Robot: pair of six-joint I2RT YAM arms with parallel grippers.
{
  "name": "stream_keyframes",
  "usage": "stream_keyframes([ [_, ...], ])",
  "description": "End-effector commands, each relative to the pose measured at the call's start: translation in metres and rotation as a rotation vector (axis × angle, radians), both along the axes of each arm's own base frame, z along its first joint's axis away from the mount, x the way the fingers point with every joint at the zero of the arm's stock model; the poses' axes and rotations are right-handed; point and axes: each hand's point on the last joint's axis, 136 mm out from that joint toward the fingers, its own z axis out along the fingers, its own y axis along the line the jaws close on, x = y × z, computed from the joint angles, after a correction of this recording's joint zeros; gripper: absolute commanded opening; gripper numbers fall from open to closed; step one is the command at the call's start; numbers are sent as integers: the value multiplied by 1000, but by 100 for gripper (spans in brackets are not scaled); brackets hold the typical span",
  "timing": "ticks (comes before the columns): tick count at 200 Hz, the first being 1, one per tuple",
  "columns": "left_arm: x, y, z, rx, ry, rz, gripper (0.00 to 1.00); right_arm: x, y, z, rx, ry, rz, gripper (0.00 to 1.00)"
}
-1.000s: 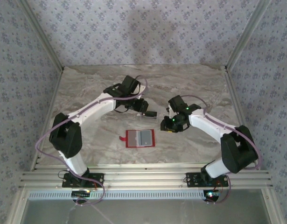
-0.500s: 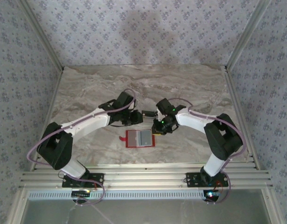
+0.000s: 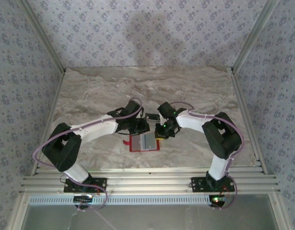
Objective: Take the credit cards out of the card holder
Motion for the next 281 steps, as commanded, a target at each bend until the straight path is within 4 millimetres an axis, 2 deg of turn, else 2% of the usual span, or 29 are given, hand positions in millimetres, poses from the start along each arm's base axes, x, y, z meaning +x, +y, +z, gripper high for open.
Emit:
stream_keyframes([
  [1,-3,-10,-5,-10,34,12,13,-4,-6,-10,-56,11,10,10],
  [69,-18,-28,-34,-87,142,47,9,-7,-4,-10,-48,15,10,10],
  [85,-23,-26,-43,-79,172,60,9,-6,-3,-9,-47,12,10,10],
  [129,-30,-32,-52,-113,224,53,9,-5,-3,-6,-48,7,15,10],
  [159,-37,-31,-62,-63,251,21,9,-5,-3,-5,-50,9,15,10],
  [180,-43,-27,-68,16,257,-14,11,-5,-3,-5,-50,8,17,10],
  [210,-48,-7,-76,181,236,-43,13,-5,-5,-5,-53,8,17,10],
  [242,-51,9,-78,257,226,-50,14,-4,-7,-5,-54,9,12,10],
  [281,-46,26,-71,364,175,-59,20,-3,-9,-3,-55,6,10,10],
])
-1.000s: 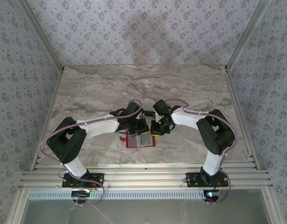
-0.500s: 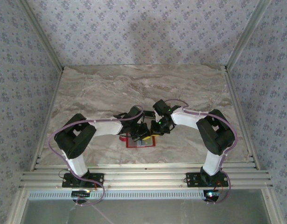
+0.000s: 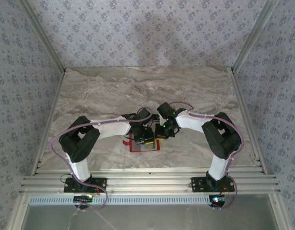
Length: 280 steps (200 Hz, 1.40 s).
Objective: Take the credit cards out of the card holder
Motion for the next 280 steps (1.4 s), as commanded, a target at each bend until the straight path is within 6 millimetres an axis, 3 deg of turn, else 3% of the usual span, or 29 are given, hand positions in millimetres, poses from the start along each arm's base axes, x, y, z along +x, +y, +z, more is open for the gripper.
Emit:
stream_keyframes([
  [1,-11,39,-11,206,5,-27,20,-3,-8,-2,-41,16,1,10],
  [64,-4,49,5,397,-77,-132,38,-3,-9,-1,-40,13,-2,10],
  [121,3,63,19,563,-151,-182,44,-3,-8,-1,-41,13,-2,10],
  [175,6,83,25,619,-174,-193,40,-2,-9,3,-40,8,-4,10],
  [225,7,106,25,589,-154,-142,34,1,-11,25,-31,-36,-18,17],
  [256,13,98,35,465,-169,-112,31,1,-12,39,-20,-64,-30,25],
  [280,16,75,43,329,-178,-112,29,-2,-7,41,1,-54,-31,29],
])
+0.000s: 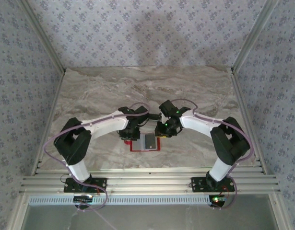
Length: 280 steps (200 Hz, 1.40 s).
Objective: Take the credit cards out of the card holder
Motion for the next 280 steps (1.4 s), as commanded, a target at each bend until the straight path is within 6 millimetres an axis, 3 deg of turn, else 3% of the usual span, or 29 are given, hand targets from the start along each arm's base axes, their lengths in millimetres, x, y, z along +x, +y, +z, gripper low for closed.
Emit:
stream_keyframes([
  [1,4,-28,14,-173,-11,-29,29,-2,2,10,4,3,-10,29],
  [49,11,-65,6,-414,44,22,29,-10,13,-6,12,48,16,32],
  [127,7,-79,-19,-540,149,73,27,-14,13,-32,-30,90,26,27],
  [178,4,-74,-31,-490,178,74,27,-16,7,-40,-70,95,30,22],
  [280,0,-54,-35,-330,157,32,22,-17,7,-40,-70,97,33,20],
])
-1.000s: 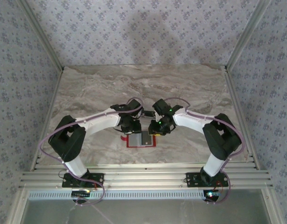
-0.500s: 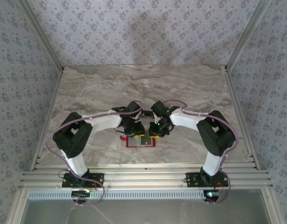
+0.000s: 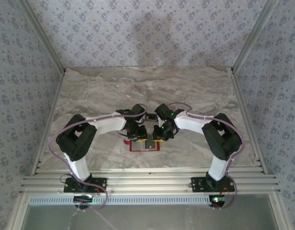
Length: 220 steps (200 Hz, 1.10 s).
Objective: Take the credit cards out of the card holder
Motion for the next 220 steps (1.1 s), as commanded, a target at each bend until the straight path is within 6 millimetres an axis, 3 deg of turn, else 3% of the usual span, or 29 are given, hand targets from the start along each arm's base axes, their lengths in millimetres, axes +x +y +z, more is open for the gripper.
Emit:
stream_keyframes([
  [1,-4,8,-3,74,3,-35,22,-5,-7,-12,-53,24,5,20],
  [38,-5,2,-1,75,-20,-73,24,-5,-7,-12,-52,24,3,20],
  [111,1,-8,27,28,-106,-95,24,-5,-9,-11,-50,21,0,20],
  [220,-7,-9,0,63,-38,-128,25,-4,-11,-9,-48,19,-3,20],
])
